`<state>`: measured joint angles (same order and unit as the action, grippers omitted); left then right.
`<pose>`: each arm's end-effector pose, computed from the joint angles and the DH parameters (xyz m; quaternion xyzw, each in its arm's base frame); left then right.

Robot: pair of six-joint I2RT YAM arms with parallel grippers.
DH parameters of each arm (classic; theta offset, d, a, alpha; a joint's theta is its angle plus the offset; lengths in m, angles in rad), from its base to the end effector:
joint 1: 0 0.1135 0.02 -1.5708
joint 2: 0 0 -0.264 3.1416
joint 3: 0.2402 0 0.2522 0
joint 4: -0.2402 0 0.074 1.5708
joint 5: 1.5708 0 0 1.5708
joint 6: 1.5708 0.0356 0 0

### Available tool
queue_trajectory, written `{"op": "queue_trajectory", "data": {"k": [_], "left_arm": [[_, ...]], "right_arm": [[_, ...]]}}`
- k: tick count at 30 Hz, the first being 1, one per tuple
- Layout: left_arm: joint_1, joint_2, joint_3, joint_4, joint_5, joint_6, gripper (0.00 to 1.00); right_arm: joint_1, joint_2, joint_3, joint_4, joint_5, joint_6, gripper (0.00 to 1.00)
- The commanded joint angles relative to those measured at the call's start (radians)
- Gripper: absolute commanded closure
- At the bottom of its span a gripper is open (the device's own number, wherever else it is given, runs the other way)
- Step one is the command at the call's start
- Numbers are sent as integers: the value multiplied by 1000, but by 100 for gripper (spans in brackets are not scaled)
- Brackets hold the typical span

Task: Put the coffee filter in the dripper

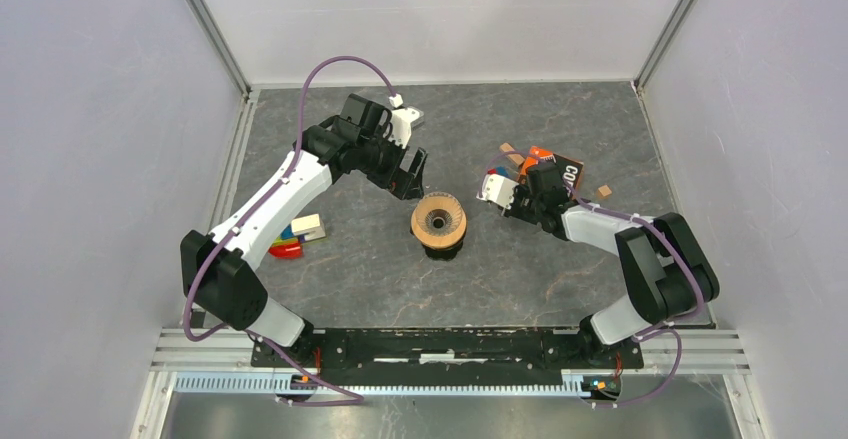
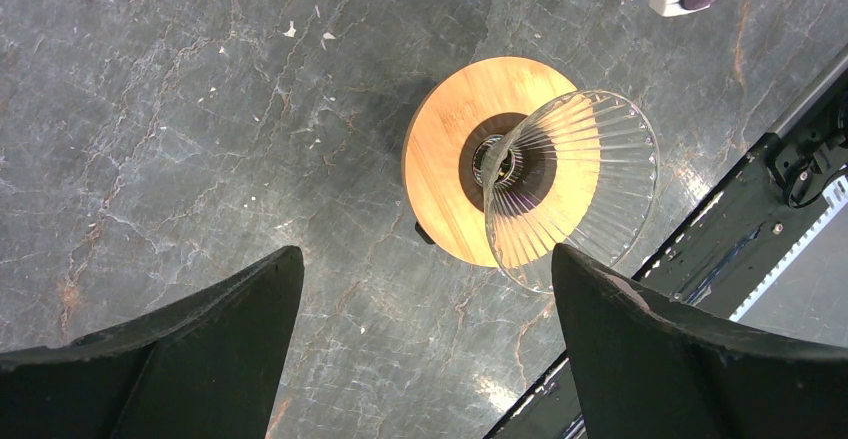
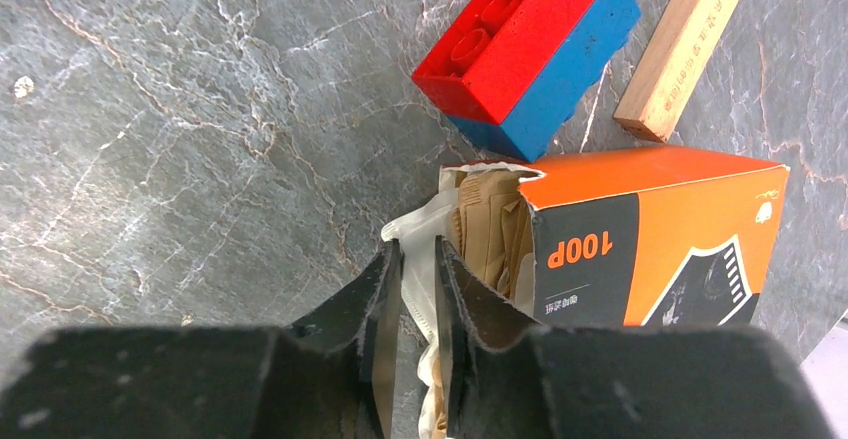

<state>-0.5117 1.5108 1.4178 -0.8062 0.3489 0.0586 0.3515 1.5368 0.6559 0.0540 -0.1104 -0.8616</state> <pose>0.2735 -0.1676 0.3299 0.3164 0.8762 -0.2326 0.2794 0.2684 0.1026 0.1461 -0.5467 0.7528 -0.0418 0.3641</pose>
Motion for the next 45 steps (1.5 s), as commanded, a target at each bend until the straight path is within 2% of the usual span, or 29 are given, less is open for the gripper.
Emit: {"op": "queue_trajectory", "data": {"k": [1, 6, 10, 20, 27, 32, 45], "left_arm": [[6, -27, 5, 19, 11, 55, 0], [7, -26, 6, 19, 12, 56, 0], [7, -28, 4, 19, 12, 55, 0], [7, -36, -4, 19, 7, 62, 0], [7, -36, -6, 19, 9, 64, 0], [7, -38, -9, 19, 6, 65, 0], [7, -38, -9, 19, 7, 64, 0]], "right_arm": [[5, 11, -1, 46, 7, -9, 79], [4, 6, 0, 44, 7, -10, 90], [4, 3, 17, 17, -2, -5, 92], [-26, 7, 82, -51, -71, 48, 86], [-52, 23, 125, -109, -125, 77, 87], [-55, 45, 131, -115, -131, 87, 81], [-71, 53, 145, -118, -143, 107, 83]]}}
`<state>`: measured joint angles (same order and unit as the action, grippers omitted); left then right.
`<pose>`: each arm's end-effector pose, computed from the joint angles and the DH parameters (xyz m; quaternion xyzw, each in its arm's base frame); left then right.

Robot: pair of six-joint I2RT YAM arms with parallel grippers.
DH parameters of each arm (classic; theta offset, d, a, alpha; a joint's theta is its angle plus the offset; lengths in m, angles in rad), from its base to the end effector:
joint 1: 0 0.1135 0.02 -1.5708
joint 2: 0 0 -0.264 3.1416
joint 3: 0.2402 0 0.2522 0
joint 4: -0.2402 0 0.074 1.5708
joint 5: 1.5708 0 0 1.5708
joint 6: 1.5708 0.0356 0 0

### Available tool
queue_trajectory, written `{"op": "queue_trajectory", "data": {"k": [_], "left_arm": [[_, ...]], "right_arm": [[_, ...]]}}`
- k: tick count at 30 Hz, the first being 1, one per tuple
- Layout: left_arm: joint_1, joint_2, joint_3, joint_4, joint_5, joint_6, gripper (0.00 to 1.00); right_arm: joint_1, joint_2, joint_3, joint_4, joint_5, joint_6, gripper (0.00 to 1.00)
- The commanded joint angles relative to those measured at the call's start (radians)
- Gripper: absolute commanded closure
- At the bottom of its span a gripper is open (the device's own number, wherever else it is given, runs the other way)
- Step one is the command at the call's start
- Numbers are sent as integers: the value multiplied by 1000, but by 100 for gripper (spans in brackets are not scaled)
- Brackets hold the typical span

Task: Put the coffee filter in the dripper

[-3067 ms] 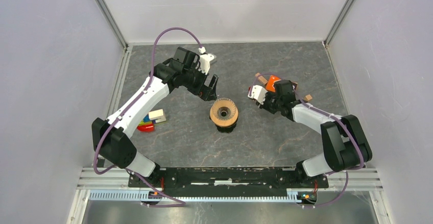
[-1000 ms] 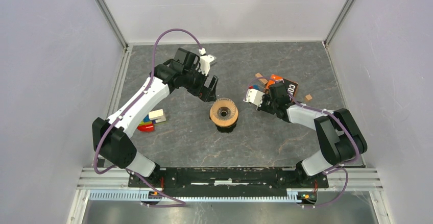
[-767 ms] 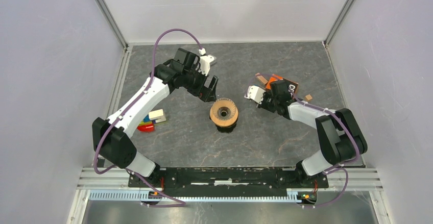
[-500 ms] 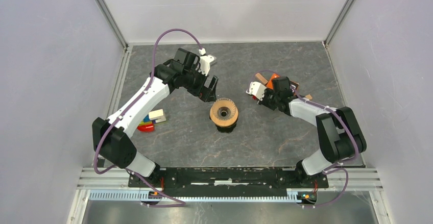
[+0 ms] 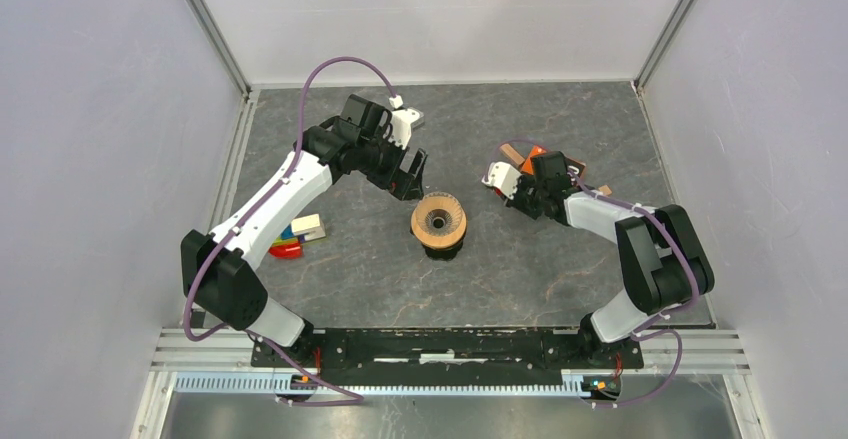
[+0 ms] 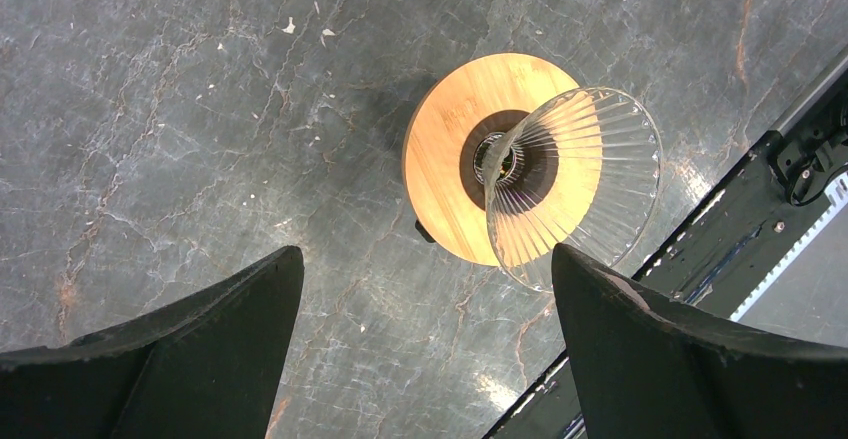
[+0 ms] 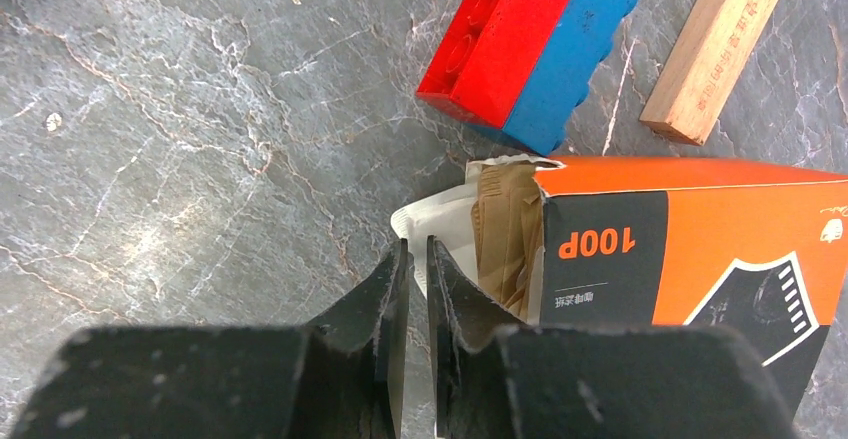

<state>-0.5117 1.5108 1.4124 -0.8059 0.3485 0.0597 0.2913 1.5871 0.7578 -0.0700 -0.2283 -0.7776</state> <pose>0.2733 -0.1674 0.3282 0.3167 0.8770 -0.2319 0.2773 0.2866 0.0943 0.1523 -0.5101 0.7881 0.0256 0.3436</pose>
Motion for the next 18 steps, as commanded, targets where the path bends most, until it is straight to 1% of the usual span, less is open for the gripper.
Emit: {"op": "queue_trajectory", "data": {"k": [1, 9, 14, 18], "left_arm": [[7, -38, -6, 19, 7, 62, 0], [6, -38, -5, 19, 7, 63, 0], [7, -40, -7, 18, 4, 66, 0], [6, -40, -6, 19, 6, 66, 0]], "right_arm": [[-13, 2, 45, 5, -28, 25, 83], [-24, 8, 55, 6, -37, 41, 90], [-27, 10, 60, 3, -42, 46, 97], [-37, 12, 78, -20, -64, 64, 99]]}}
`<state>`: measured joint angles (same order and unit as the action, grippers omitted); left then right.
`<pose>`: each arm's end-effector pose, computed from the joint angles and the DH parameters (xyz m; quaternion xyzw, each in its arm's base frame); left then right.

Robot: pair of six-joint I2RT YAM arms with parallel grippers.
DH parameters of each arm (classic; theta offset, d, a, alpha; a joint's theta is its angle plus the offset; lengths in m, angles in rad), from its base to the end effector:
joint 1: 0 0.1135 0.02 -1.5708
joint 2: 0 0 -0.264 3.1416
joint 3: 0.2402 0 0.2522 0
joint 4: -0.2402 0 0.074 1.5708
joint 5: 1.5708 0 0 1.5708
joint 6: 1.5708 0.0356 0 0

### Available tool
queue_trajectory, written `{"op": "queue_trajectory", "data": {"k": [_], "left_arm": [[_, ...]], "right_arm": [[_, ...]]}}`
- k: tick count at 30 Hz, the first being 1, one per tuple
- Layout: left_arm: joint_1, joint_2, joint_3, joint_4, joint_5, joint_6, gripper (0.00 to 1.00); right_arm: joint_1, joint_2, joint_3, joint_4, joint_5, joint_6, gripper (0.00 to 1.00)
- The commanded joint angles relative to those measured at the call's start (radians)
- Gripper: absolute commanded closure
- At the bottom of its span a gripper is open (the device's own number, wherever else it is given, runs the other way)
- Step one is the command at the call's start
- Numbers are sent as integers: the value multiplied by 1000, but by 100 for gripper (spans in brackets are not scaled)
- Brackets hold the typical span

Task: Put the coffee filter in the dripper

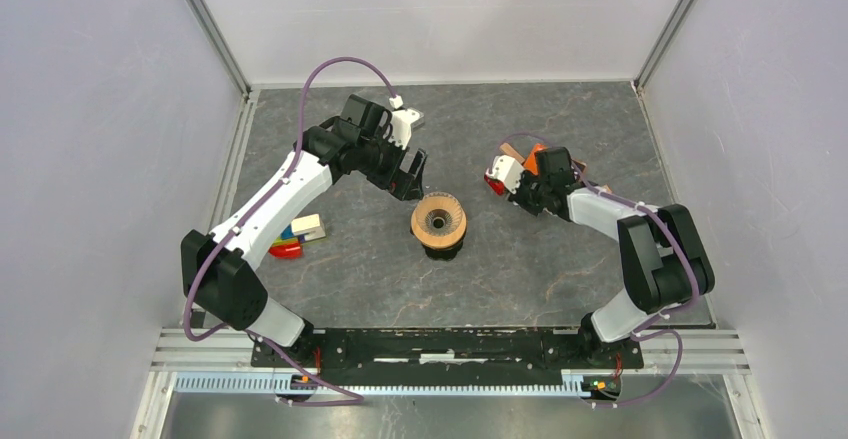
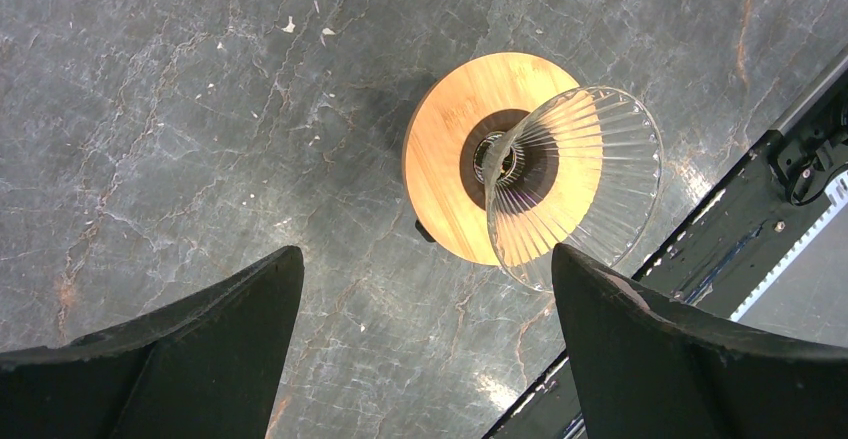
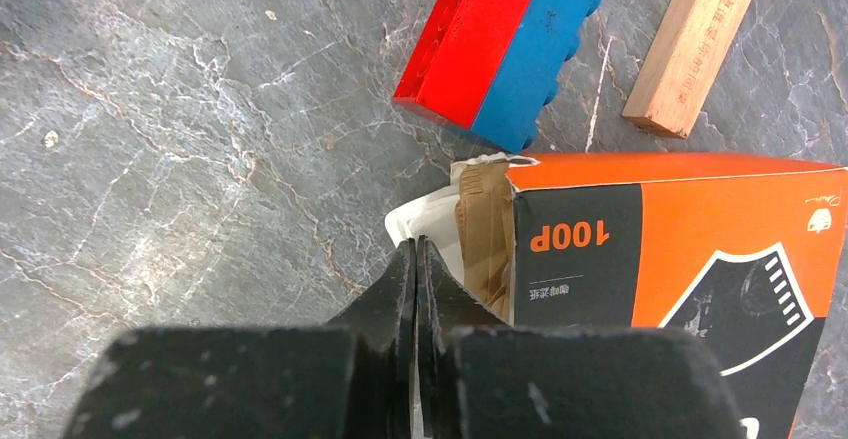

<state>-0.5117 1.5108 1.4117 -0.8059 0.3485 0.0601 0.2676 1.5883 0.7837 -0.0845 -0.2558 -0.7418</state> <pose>0.2733 -0.1674 0.3280 0.3169 0.8770 -0.2317 0.2770 0.2928 0.0896 0.1584 -0.4893 0.7976 0.0390 0.3505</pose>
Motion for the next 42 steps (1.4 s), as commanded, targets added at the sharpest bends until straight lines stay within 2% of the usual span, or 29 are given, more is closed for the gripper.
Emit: {"op": "queue_trajectory", "data": {"k": [1, 15, 16, 17, 23, 28, 31, 42], "left_arm": [[7, -39, -6, 19, 6, 65, 0], [6, -36, 2, 19, 9, 68, 0], [7, -34, 3, 19, 9, 68, 0], [7, -34, 4, 19, 8, 69, 0], [7, -39, 4, 19, 9, 69, 0], [7, -35, 3, 19, 10, 69, 0], [7, -32, 4, 19, 10, 69, 0], [6, -31, 3, 19, 9, 67, 0]], "right_arm": [[-16, 11, 56, -14, -45, 33, 100], [-34, -25, 60, -64, -110, 45, 100], [-40, -23, 112, -60, -112, 48, 100], [-42, -21, 67, -60, -110, 47, 100], [-43, -31, 63, -57, -107, 28, 100], [-41, -50, 45, -40, -87, 0, 81], [-37, -46, 43, -38, -71, -13, 74], [14, -6, 24, 11, 18, -42, 69]]}}
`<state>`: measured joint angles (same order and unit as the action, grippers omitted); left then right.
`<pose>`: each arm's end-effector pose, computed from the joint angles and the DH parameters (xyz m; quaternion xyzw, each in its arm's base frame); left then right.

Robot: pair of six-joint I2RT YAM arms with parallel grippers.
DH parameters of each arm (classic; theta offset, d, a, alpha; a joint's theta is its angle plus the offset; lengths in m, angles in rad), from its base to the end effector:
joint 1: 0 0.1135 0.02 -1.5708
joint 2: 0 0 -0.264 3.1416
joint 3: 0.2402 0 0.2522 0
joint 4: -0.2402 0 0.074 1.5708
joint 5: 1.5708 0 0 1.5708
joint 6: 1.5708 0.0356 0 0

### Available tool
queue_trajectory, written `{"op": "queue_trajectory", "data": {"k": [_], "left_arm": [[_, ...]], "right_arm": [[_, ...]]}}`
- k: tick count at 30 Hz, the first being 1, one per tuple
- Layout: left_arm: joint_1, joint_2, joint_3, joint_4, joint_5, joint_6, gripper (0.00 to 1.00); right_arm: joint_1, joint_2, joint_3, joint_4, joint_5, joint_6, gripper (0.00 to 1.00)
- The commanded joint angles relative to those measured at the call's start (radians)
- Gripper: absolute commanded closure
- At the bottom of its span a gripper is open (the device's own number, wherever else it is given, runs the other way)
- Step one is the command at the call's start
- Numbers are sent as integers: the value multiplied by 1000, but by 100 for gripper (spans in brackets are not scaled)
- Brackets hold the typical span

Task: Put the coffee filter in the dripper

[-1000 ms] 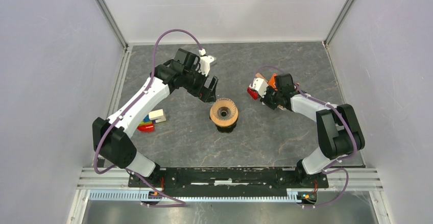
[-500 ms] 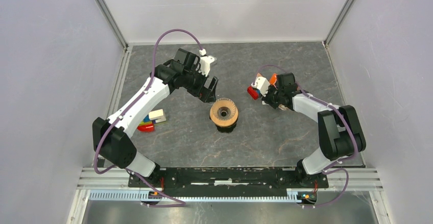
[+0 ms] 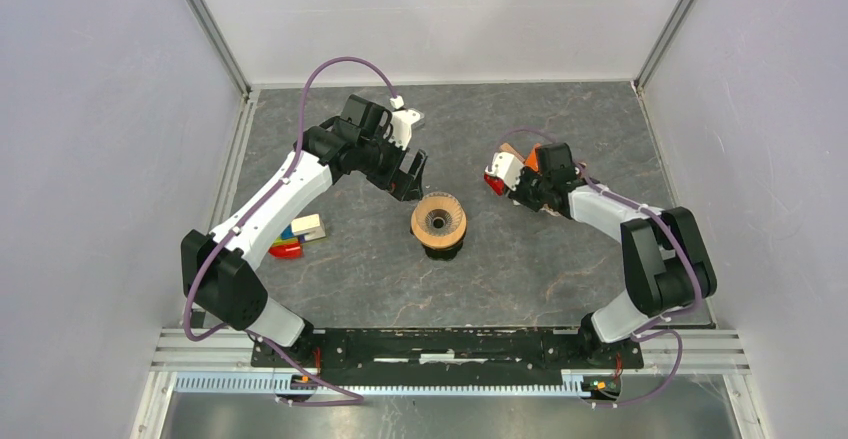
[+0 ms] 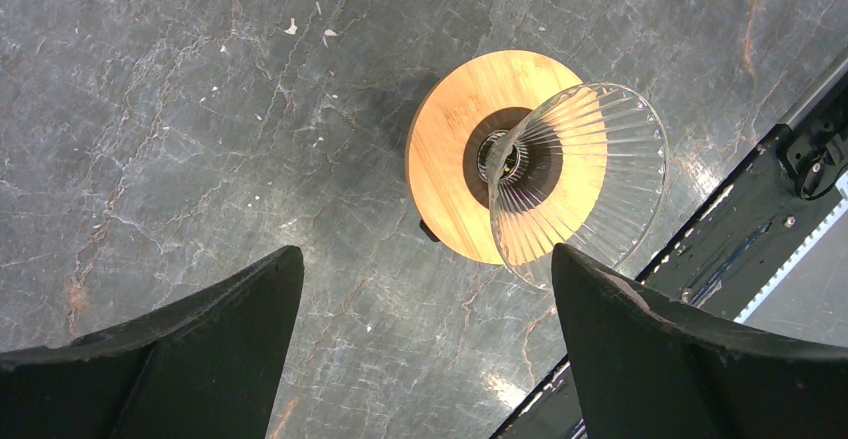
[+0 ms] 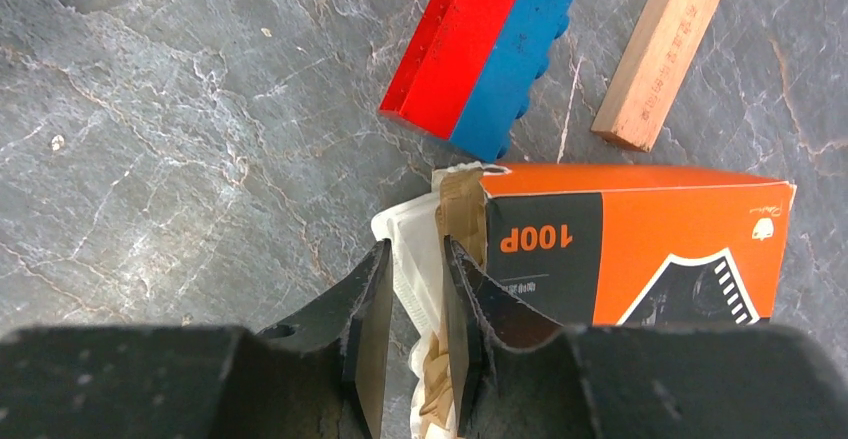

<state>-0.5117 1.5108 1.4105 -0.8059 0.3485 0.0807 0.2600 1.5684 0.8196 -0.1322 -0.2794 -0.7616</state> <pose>0.2732 -0.1674 0.3276 0.3258 0.8739 -0.2288 0.2788 0.2956 0.0888 0.1712 -0.4967 0.7900 0.0439 0.3569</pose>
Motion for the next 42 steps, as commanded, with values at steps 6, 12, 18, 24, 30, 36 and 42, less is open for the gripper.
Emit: {"op": "queue_trajectory", "data": {"k": [6, 12, 18, 24, 30, 36, 42], "left_arm": [[7, -33, -3, 19, 6, 47, 0], [7, -35, -5, 19, 4, 51, 0], [7, -32, -6, 19, 4, 51, 0], [7, -32, -5, 19, 4, 51, 0], [7, -33, -4, 19, 4, 51, 0], [7, -35, 0, 19, 4, 52, 0], [7, -35, 1, 19, 3, 55, 0]], "right_arm": [[39, 36, -18, 75, 78, -33, 69], [50, 48, -34, 101, 119, -42, 70], [59, 50, -39, 125, 144, -42, 79], [61, 55, -39, 154, 148, -33, 93], [57, 49, -15, 97, 118, -26, 99], [32, 61, 27, 44, 52, 20, 100], [-15, 72, 81, -23, -42, 76, 100]]}}
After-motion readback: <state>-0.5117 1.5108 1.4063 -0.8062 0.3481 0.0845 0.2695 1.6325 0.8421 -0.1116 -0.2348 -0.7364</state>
